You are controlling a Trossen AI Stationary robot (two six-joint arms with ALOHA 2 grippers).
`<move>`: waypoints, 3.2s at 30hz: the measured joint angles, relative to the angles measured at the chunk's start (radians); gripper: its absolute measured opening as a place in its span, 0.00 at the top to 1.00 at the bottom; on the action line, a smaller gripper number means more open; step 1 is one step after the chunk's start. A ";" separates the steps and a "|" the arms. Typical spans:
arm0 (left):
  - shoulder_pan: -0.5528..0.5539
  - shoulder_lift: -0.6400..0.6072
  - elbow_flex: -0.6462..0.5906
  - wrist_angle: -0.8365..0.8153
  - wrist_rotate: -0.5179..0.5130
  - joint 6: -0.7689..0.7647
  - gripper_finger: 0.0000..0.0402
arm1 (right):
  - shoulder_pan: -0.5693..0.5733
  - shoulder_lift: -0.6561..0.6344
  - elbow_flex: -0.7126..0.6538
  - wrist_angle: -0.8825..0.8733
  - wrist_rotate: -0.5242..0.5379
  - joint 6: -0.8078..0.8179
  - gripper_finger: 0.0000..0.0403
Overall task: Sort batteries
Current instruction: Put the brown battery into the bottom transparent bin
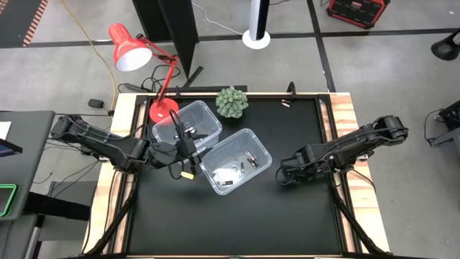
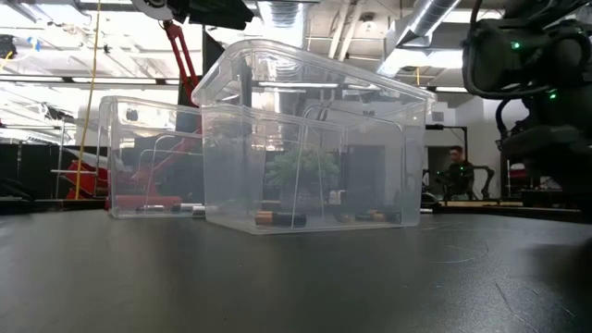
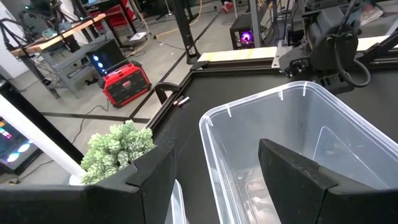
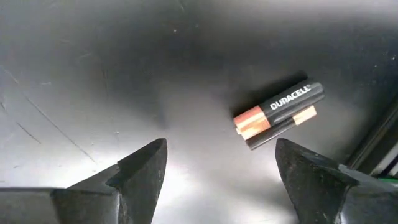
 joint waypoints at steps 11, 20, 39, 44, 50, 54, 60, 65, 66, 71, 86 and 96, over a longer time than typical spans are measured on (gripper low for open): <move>0.000 0.000 0.000 0.000 0.000 -0.002 0.45 | -0.006 0.000 0.000 0.000 0.006 0.024 0.21; 0.000 0.000 0.000 0.000 0.000 -0.005 0.45 | 0.014 0.000 0.000 0.001 0.064 0.154 0.21; 0.000 0.000 0.000 -0.010 0.000 -0.003 0.45 | 0.325 0.000 0.211 -0.260 0.507 0.087 0.30; 0.009 0.000 0.000 -0.011 0.000 -0.004 0.45 | 0.418 -0.002 0.254 -0.383 0.639 0.088 0.59; 0.027 0.011 0.000 -0.027 0.000 -0.023 0.45 | 0.541 -0.074 0.254 -0.423 0.884 0.105 0.96; 0.046 0.033 0.000 -0.024 0.000 -0.024 0.45 | 0.647 -0.186 0.254 -0.476 1.041 0.100 0.99; 0.068 0.051 0.000 -0.011 0.000 -0.035 0.45 | 0.841 -0.430 0.207 -0.580 1.176 0.144 1.00; 0.072 0.050 0.000 0.014 0.000 -0.038 0.45 | 0.936 -0.601 0.063 -0.579 1.119 0.228 1.00; 0.072 0.050 0.000 0.018 0.000 -0.038 0.45 | 0.951 -0.619 0.038 -0.562 1.086 0.242 1.00; 0.072 0.050 0.000 0.020 0.000 -0.055 0.45 | 0.993 -0.646 -0.020 -0.441 0.881 0.220 1.00; 0.072 0.050 0.000 0.065 0.000 -0.044 0.45 | 0.703 -0.498 0.071 -0.219 0.443 -0.523 0.94; 0.072 0.050 0.000 0.080 0.000 -0.034 0.45 | 0.347 -0.288 0.110 -0.250 0.233 -1.000 0.81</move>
